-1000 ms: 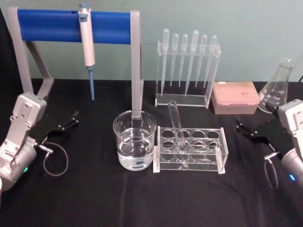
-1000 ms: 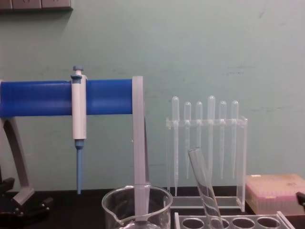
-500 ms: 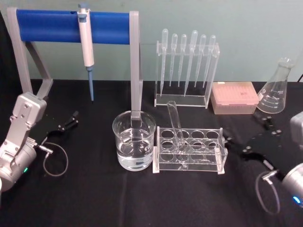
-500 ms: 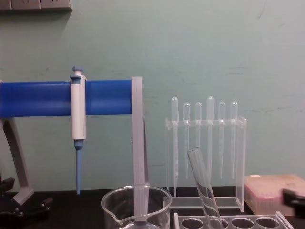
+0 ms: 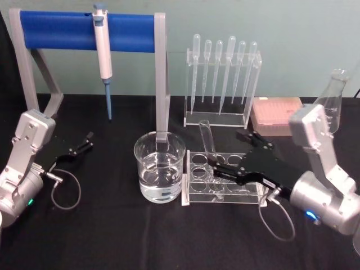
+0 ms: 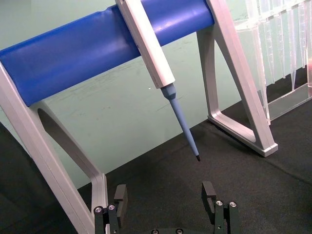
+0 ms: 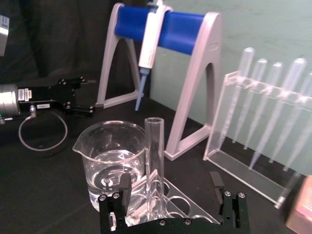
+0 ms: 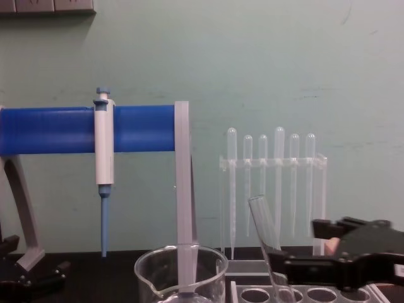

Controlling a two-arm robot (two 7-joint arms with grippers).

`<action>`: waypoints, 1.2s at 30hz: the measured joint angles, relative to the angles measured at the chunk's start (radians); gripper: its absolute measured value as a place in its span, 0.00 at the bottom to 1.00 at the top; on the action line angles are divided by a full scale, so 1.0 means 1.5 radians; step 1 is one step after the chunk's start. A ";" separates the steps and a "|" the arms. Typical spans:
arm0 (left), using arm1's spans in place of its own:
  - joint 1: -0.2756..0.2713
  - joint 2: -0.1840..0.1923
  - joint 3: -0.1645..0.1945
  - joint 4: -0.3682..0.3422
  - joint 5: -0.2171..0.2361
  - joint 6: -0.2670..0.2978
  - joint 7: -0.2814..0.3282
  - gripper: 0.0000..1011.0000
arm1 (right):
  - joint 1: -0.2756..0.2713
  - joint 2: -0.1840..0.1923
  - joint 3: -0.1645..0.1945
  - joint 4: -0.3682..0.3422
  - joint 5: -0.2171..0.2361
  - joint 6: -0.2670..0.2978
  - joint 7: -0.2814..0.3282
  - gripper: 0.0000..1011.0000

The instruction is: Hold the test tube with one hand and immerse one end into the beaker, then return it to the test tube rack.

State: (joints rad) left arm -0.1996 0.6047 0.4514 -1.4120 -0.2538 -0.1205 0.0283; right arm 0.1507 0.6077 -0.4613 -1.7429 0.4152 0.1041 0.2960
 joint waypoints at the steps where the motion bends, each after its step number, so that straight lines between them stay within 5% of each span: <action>1: 0.000 0.000 0.000 0.000 0.000 0.000 0.000 0.99 | 0.009 -0.003 -0.003 0.006 -0.002 0.007 0.006 0.99; 7: 0.000 0.000 0.000 0.000 0.000 0.000 0.000 0.99 | 0.072 -0.024 -0.029 0.043 -0.023 0.055 0.049 0.99; 14: 0.000 0.000 0.000 0.000 0.000 0.000 0.000 0.99 | 0.104 -0.042 -0.041 0.061 -0.040 0.078 0.079 0.97; 36: 0.000 0.000 0.000 0.000 0.000 0.000 0.000 0.99 | 0.090 -0.067 -0.015 0.055 -0.071 0.088 0.090 0.35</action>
State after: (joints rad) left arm -0.1995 0.6047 0.4514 -1.4120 -0.2539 -0.1206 0.0283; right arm 0.2863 0.5069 -0.4840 -1.6604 0.3094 0.2363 0.4309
